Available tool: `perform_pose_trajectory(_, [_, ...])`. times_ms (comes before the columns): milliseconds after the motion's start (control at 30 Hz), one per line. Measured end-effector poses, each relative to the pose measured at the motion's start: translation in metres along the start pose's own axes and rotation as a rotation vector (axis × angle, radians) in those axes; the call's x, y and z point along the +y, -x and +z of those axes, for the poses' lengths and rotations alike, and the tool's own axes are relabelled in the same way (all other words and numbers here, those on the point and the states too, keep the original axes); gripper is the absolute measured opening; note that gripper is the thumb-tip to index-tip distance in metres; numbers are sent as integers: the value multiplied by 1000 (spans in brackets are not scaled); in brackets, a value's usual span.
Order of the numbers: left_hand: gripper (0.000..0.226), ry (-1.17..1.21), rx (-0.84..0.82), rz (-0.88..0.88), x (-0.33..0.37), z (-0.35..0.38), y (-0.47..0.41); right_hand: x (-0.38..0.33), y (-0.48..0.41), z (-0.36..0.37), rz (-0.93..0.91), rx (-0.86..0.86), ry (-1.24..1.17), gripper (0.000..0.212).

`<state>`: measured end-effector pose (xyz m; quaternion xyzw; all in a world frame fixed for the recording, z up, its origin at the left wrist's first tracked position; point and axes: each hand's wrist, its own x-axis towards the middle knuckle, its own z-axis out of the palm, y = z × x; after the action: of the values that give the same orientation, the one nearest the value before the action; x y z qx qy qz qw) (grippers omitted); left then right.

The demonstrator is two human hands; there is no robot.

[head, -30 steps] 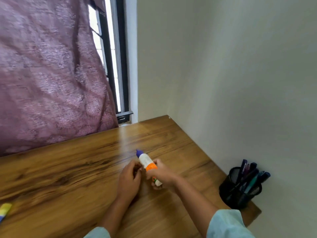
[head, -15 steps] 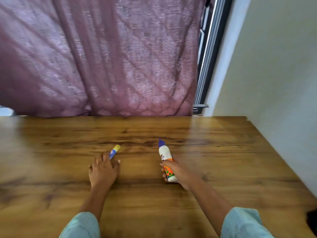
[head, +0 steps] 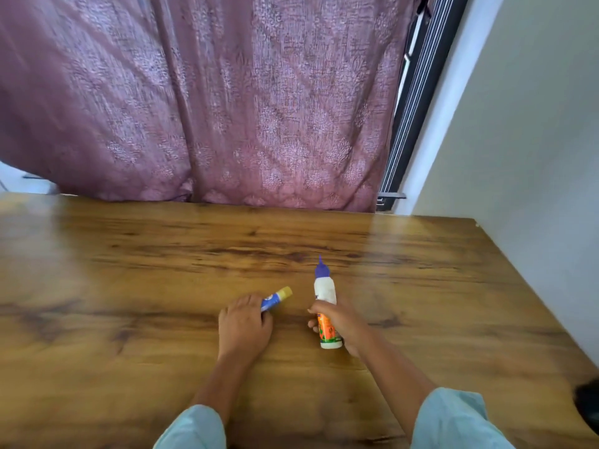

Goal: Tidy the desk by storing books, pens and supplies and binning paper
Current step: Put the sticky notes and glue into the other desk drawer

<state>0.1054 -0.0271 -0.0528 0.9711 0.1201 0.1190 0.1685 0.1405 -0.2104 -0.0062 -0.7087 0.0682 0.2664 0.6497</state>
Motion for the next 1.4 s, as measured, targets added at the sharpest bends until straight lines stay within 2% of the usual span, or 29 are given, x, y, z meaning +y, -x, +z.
perform_pose_trajectory(133, [35,6,24,54,-2,-6,21,9,28,1,1,19,-6,12])
perform_pose_trajectory(267, [50,-85,-61,-21,0,-25,51,24,63,9,8,41,68,22])
perform_pose_trajectory(433, [49,-26,-100,-8,-8,-44,103,50,112,25,9,74,100,25])
perform_pose_trajectory(500, [42,126,-110,-26,-15,-52,131,62,130,38,-12,92,126,23])
perform_pose_trajectory(633, [19,685,-103,-191,-38,-69,176,97,159,81,-116,176,200,22])
perform_pose_trajectory(767, [19,909,-126,-322,-71,-94,224,126,196,139,-125,80,193,15])
perform_pose_trajectory(1033, [9,674,-71,-592,-177,-143,305,143,239,240,-73,-110,-40,23])
perform_pose_trajectory(1133, [6,561,-34,-625,-216,-162,326,143,251,279,-55,-170,-67,24])
perform_pose_trajectory(1300, [4,389,-56,-573,-294,-194,364,150,265,361,-52,-121,-28,33])
perform_pose_trajectory(1400, [20,212,-170,-453,-348,-214,385,160,276,408,-29,-23,-89,31])
